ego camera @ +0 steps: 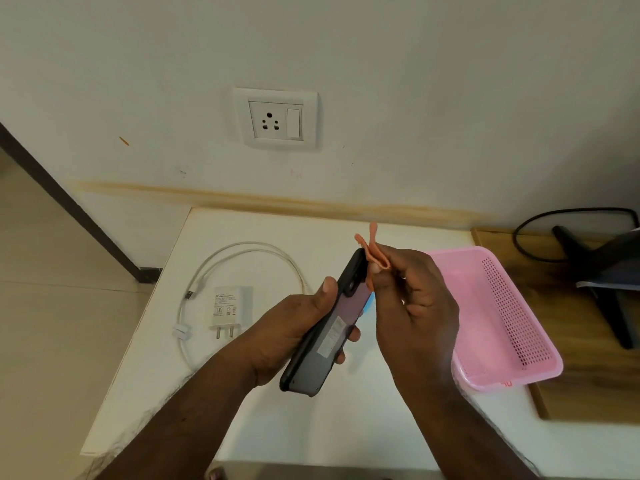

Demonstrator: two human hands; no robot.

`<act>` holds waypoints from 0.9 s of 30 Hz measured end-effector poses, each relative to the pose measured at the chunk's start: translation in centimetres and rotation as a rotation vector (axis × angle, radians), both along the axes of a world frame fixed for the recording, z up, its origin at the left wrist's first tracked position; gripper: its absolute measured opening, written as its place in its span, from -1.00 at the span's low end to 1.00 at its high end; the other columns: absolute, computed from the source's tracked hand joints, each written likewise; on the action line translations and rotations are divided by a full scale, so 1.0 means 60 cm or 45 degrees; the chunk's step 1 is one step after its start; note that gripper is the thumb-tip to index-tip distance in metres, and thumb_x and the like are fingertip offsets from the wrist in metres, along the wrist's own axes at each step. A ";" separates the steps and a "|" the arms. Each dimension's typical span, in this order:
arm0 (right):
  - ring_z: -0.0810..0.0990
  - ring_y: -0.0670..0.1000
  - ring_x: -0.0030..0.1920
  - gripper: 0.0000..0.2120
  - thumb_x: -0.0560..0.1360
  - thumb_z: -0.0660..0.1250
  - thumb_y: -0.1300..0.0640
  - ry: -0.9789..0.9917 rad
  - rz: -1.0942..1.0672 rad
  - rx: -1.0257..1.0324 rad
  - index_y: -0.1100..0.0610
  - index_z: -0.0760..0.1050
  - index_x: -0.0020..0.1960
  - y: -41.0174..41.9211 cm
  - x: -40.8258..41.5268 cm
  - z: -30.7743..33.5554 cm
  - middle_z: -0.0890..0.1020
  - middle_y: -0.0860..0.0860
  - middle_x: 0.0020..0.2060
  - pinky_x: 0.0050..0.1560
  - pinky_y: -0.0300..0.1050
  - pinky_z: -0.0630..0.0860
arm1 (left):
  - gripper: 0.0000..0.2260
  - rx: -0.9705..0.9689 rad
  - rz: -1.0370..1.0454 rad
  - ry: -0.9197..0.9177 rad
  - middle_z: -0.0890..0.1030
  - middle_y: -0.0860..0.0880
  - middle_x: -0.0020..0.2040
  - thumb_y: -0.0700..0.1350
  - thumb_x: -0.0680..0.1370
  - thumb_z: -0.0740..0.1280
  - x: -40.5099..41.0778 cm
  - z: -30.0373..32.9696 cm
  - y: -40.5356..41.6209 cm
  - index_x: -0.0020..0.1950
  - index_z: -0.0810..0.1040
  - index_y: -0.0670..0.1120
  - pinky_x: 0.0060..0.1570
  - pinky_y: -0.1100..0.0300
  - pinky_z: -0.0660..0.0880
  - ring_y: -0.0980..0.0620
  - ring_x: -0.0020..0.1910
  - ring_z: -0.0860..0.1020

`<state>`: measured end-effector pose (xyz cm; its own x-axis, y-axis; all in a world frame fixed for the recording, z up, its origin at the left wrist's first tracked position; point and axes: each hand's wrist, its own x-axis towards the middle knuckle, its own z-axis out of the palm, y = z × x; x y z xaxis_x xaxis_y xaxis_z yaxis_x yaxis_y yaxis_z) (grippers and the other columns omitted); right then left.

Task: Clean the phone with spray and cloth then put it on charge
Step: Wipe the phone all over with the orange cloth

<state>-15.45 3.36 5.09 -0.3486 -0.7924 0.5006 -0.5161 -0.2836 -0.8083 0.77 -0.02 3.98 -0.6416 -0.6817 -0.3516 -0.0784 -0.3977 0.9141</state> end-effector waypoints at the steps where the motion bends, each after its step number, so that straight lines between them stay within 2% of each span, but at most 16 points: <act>1: 0.60 -0.14 0.04 -0.80 0.59 0.33 0.20 0.026 0.026 0.003 0.09 0.64 0.17 0.001 0.003 0.000 0.64 -0.11 -0.03 -0.04 -0.44 0.46 | -0.28 -0.003 0.008 -0.006 0.71 -0.11 -0.01 0.59 0.30 0.20 0.000 0.000 0.000 0.04 0.69 0.04 -0.11 0.15 0.59 -0.09 -0.14 0.67; 5: 0.61 -0.13 0.10 -0.74 0.56 0.36 0.19 0.068 0.188 0.040 0.00 0.62 0.22 0.006 0.018 -0.003 0.63 -0.12 0.06 0.02 -0.25 0.58 | -0.28 0.001 0.127 -0.012 0.73 -0.10 -0.10 0.57 0.29 0.17 -0.001 -0.006 0.000 -0.06 0.71 -0.01 -0.17 0.16 0.60 -0.08 -0.15 0.69; 9: 0.60 -0.14 0.19 -0.68 0.54 0.39 0.31 0.050 0.369 0.077 -0.01 0.62 0.20 0.008 0.028 -0.003 0.65 -0.13 0.12 0.18 -0.17 0.56 | -0.43 0.096 0.286 0.126 0.72 0.10 -0.19 0.47 0.27 0.28 -0.002 -0.012 0.001 -0.07 0.64 0.03 -0.22 0.27 0.61 0.17 -0.20 0.69; 11: 0.61 -0.13 0.18 -0.76 0.55 0.39 0.27 0.078 0.448 0.084 0.09 0.66 0.18 0.009 0.032 -0.005 0.66 -0.09 0.10 0.18 -0.12 0.57 | -0.40 0.160 0.351 0.171 0.74 0.04 -0.05 0.48 0.34 0.26 -0.002 -0.011 -0.002 0.02 0.71 0.03 -0.11 0.16 0.63 0.08 -0.06 0.70; 13: 0.63 -0.12 0.11 -0.80 0.56 0.38 0.17 0.118 0.512 0.118 0.11 0.67 0.15 0.013 0.036 -0.004 0.66 -0.08 0.04 0.12 -0.13 0.59 | -0.33 0.252 0.423 0.224 0.69 -0.14 0.13 0.48 0.37 0.23 -0.002 -0.008 -0.007 0.19 0.68 0.01 0.01 -0.02 0.61 -0.12 0.11 0.67; 14: 0.64 -0.12 0.07 -0.79 0.55 0.37 0.13 0.135 0.544 0.139 0.10 0.68 0.15 0.015 0.039 -0.003 0.66 -0.09 0.02 0.08 -0.18 0.60 | -0.29 0.274 0.452 0.250 0.68 -0.17 0.15 0.49 0.36 0.23 0.000 -0.008 -0.010 0.23 0.65 -0.01 0.00 -0.03 0.61 -0.14 0.13 0.66; 16: 0.64 -0.12 0.01 -0.80 0.53 0.39 0.13 0.146 0.609 0.182 0.09 0.68 0.13 0.018 0.043 -0.001 0.66 -0.11 -0.01 0.01 -0.26 0.58 | -0.22 0.298 0.486 0.262 0.68 -0.14 0.15 0.51 0.33 0.21 0.005 -0.010 -0.016 0.26 0.63 -0.03 -0.07 -0.01 0.61 -0.14 0.12 0.66; 18: 0.64 -0.08 -0.02 -0.81 0.52 0.41 0.18 0.139 0.683 0.217 0.11 0.68 0.12 0.019 0.044 -0.001 0.66 -0.09 -0.02 -0.04 -0.20 0.61 | -0.20 0.286 0.532 0.239 0.68 -0.12 0.12 0.53 0.31 0.20 0.009 -0.014 -0.021 0.24 0.64 -0.06 -0.08 0.00 0.59 -0.11 0.09 0.66; 21: 0.64 -0.05 -0.07 -0.83 0.50 0.45 0.22 0.168 0.765 0.213 0.13 0.69 0.08 0.020 0.043 0.002 0.68 -0.05 -0.06 -0.08 -0.13 0.62 | -0.27 0.251 0.639 0.332 0.65 -0.10 0.05 0.48 0.38 0.21 0.011 -0.015 -0.023 0.24 0.62 -0.08 -0.06 0.02 0.59 -0.07 0.05 0.64; 24: 0.64 -0.05 -0.10 -0.85 0.49 0.47 0.22 0.218 0.817 0.213 0.13 0.70 0.05 0.020 0.041 0.003 0.68 -0.04 -0.08 -0.09 -0.18 0.60 | -0.26 0.187 0.750 0.376 0.63 -0.11 0.07 0.42 0.41 0.19 0.010 -0.016 -0.026 0.36 0.53 -0.09 0.00 0.03 0.60 -0.06 0.07 0.64; 27: 0.64 -0.04 -0.09 -0.86 0.47 0.48 0.23 0.269 0.836 0.224 0.13 0.71 0.02 0.019 0.035 0.000 0.69 -0.04 -0.08 -0.09 -0.15 0.61 | -0.25 0.155 0.799 0.393 0.65 -0.10 0.05 0.42 0.44 0.17 0.007 -0.013 -0.026 0.40 0.50 -0.09 -0.06 0.07 0.61 -0.05 0.04 0.64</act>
